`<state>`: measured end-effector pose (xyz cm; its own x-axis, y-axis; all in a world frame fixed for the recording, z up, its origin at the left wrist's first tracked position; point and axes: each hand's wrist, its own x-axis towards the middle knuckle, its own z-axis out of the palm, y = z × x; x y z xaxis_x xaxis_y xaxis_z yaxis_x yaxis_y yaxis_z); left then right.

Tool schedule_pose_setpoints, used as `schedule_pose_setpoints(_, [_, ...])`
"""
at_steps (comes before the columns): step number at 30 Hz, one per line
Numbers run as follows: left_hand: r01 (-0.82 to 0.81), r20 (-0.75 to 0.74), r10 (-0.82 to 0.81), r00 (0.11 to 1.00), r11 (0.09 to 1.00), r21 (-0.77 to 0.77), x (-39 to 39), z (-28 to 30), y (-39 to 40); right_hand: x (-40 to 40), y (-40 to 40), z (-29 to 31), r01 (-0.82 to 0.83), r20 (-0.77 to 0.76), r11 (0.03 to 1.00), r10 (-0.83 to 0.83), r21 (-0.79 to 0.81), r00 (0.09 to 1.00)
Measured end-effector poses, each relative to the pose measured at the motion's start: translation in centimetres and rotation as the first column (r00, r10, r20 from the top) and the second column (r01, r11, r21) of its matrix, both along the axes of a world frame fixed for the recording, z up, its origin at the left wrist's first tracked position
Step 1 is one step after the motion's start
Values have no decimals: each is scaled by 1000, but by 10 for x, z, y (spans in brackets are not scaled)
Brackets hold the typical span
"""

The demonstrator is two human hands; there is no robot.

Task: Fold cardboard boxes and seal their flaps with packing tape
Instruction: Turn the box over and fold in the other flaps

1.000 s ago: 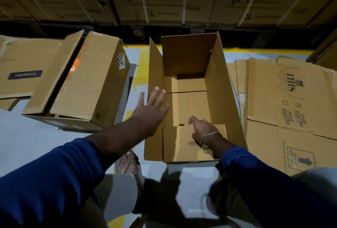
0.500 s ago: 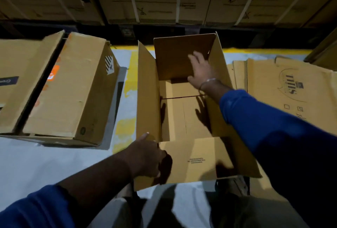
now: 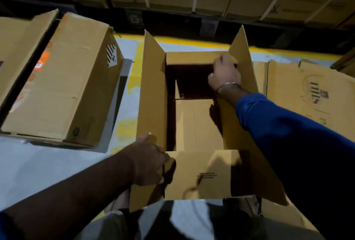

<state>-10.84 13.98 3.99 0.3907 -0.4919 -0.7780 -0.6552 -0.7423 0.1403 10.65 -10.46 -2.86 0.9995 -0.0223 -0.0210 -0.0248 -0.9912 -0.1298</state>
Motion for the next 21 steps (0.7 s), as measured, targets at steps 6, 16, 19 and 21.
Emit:
schedule_pose_setpoints(6, [-181,252,201,947,978,-102,20,36,7,-19,-6,-42,-52,-379,999,52,9,924])
schedule_pose_setpoints(16, [-972,-525,834,171,55,-229,16,39,5,-43,-11,24,-168,-102,953,199,252,975])
schedule_pose_setpoints(19, [-980,-630,770,99,-33,-194,9,40,-20,-74,-33,66,-142,262,935,55,326,964])
schedule_pose_setpoints(21, [-970,-644,757,108,-62,-235,3,34,-36,-92,-57,79,2,327,906,-155,423,932])
